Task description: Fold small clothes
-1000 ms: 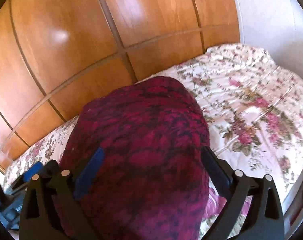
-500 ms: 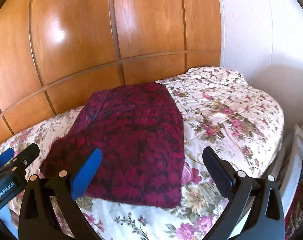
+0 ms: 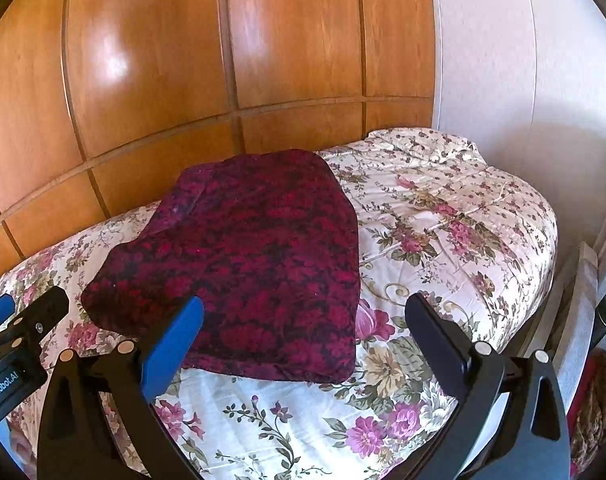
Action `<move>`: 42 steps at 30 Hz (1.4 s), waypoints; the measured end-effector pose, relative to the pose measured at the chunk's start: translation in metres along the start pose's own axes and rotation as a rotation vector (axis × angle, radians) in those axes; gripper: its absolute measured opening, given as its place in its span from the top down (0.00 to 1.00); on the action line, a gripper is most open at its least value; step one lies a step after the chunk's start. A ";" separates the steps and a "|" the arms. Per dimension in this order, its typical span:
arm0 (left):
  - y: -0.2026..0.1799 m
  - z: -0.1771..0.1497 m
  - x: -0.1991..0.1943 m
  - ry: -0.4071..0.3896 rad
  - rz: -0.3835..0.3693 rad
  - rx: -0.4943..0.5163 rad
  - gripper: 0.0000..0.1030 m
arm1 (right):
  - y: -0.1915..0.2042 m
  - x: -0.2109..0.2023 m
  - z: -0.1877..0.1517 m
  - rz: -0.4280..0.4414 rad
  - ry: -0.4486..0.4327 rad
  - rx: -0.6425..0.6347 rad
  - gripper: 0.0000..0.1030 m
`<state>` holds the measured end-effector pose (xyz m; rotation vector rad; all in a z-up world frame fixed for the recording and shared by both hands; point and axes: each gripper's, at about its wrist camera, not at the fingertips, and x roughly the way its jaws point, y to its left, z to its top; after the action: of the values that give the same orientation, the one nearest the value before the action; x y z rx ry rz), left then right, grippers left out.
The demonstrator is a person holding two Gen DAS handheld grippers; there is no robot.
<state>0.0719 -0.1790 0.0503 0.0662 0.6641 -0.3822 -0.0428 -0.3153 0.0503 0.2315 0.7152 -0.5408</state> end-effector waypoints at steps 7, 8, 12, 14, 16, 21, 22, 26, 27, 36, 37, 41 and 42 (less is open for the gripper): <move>0.001 0.000 -0.005 -0.013 0.007 -0.004 0.04 | 0.003 -0.005 0.000 0.006 -0.013 -0.001 0.02; 0.001 0.000 -0.005 -0.015 0.008 -0.003 0.04 | 0.003 -0.005 0.000 0.007 -0.014 -0.002 0.02; 0.002 0.000 -0.007 -0.017 0.009 -0.003 0.04 | 0.004 -0.006 -0.001 0.011 -0.009 0.001 0.02; 0.003 0.000 -0.007 -0.017 0.009 -0.005 0.04 | 0.004 -0.006 0.000 0.013 -0.008 0.001 0.02; 0.002 -0.001 -0.009 -0.018 0.009 -0.006 0.04 | 0.003 -0.006 0.000 0.014 -0.009 0.002 0.02; 0.003 0.000 -0.010 -0.020 0.009 -0.007 0.04 | 0.004 -0.006 -0.001 0.015 -0.007 0.001 0.02; 0.003 0.000 -0.011 -0.022 0.010 -0.006 0.04 | 0.004 -0.006 -0.001 0.016 -0.005 0.001 0.02; 0.003 0.001 -0.012 -0.024 0.011 -0.004 0.04 | 0.004 -0.005 -0.001 0.019 -0.001 0.003 0.02; 0.003 0.001 -0.012 -0.024 0.009 -0.004 0.04 | 0.004 -0.005 -0.001 0.020 0.001 0.004 0.02; 0.001 0.001 -0.010 -0.020 0.015 0.001 0.04 | 0.004 -0.001 -0.003 0.027 0.016 0.006 0.02; 0.001 0.000 -0.010 -0.022 0.015 0.002 0.04 | 0.004 0.000 -0.003 0.027 0.017 0.005 0.02; 0.002 0.000 -0.006 -0.015 0.017 0.001 0.04 | 0.007 0.001 -0.004 0.028 0.020 0.000 0.02; 0.002 0.000 -0.004 -0.007 0.013 0.002 0.04 | 0.007 0.002 -0.004 0.029 0.021 -0.001 0.02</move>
<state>0.0698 -0.1759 0.0522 0.0712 0.6565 -0.3708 -0.0404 -0.3087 0.0460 0.2471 0.7313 -0.5110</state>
